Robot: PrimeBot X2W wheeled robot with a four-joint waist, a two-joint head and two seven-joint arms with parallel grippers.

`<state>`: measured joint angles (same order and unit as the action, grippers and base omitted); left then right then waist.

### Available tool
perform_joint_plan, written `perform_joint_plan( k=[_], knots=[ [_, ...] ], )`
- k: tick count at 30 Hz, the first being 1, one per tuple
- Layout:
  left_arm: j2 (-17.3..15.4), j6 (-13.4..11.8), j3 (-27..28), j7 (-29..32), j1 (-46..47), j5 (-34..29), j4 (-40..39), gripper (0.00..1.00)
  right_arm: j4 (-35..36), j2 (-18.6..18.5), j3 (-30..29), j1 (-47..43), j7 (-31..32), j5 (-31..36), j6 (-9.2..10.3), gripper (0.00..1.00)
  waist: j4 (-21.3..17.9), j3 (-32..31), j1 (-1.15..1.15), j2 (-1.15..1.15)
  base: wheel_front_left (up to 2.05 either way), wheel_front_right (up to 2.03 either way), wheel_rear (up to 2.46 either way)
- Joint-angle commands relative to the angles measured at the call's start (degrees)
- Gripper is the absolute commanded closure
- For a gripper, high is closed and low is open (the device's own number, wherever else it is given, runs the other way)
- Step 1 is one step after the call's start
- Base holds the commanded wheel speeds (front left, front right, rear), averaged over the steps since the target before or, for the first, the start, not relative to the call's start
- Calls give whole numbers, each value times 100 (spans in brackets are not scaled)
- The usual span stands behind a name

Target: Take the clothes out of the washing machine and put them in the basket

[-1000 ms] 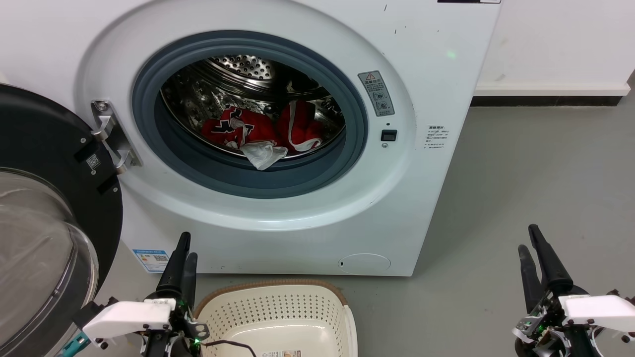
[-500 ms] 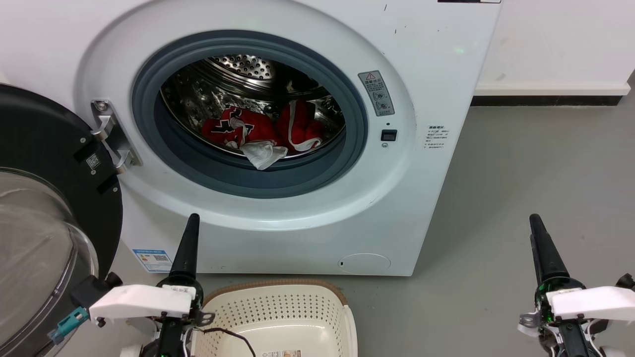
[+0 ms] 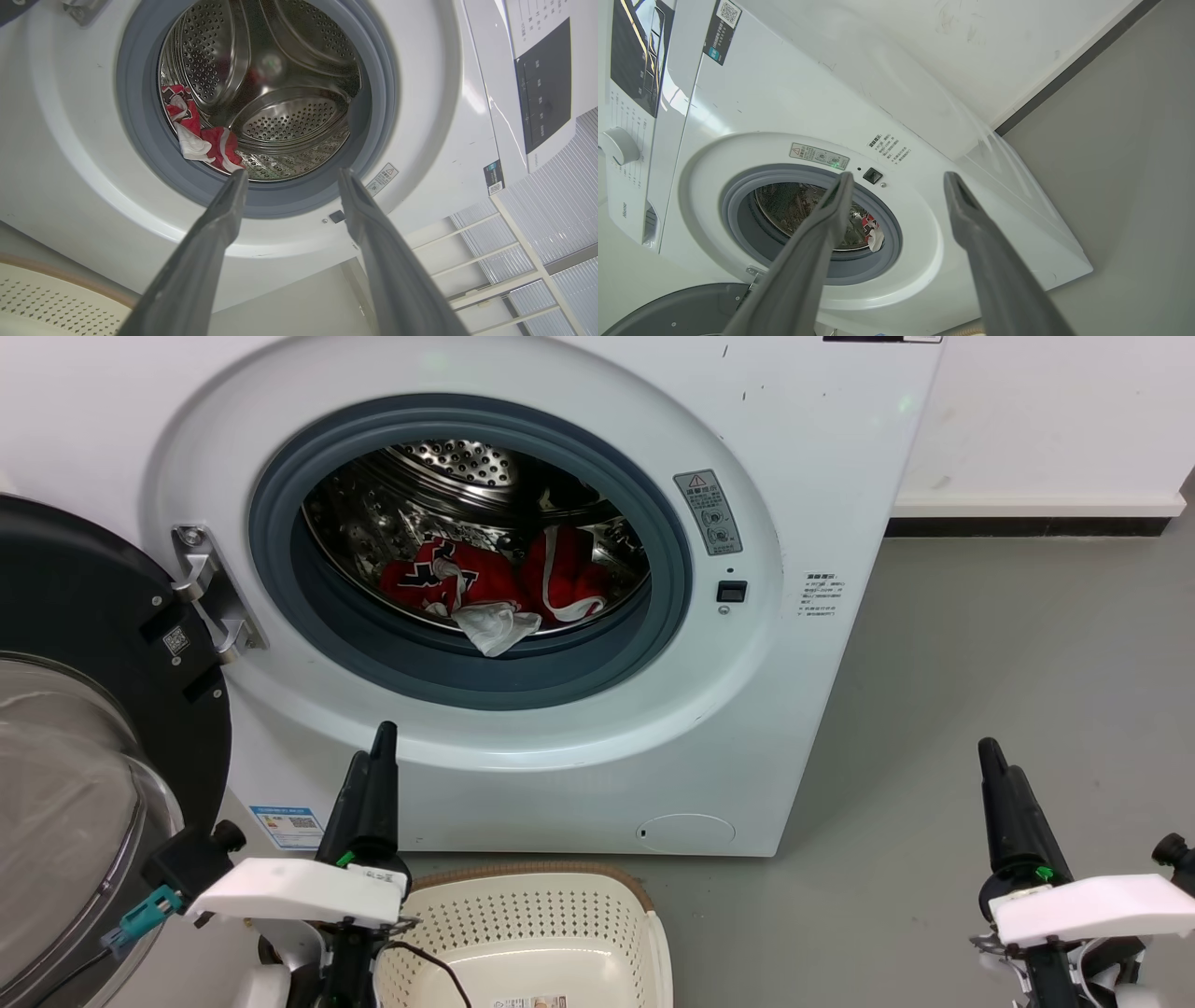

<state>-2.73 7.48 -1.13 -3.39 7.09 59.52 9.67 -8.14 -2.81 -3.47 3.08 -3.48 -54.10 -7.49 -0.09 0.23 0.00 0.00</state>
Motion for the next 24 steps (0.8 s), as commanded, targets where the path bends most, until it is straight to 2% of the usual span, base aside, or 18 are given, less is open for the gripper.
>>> perform_joint_plan(
  k=[1, 24],
  knots=[
    [-16, -5, -38, -56, 158, -175, -75, 0, 109, -15, 18, 18, -48, 210, -1, 0, 0, -1, 0, 0, 0, 0, 0],
    [-18, -241, -545, -459, 267, -2331, 10, 0, 20, -14, 151, -38, -451, 2551, -1, 0, 3, -5, 0, 0, 0, 0, 0]
  ],
)
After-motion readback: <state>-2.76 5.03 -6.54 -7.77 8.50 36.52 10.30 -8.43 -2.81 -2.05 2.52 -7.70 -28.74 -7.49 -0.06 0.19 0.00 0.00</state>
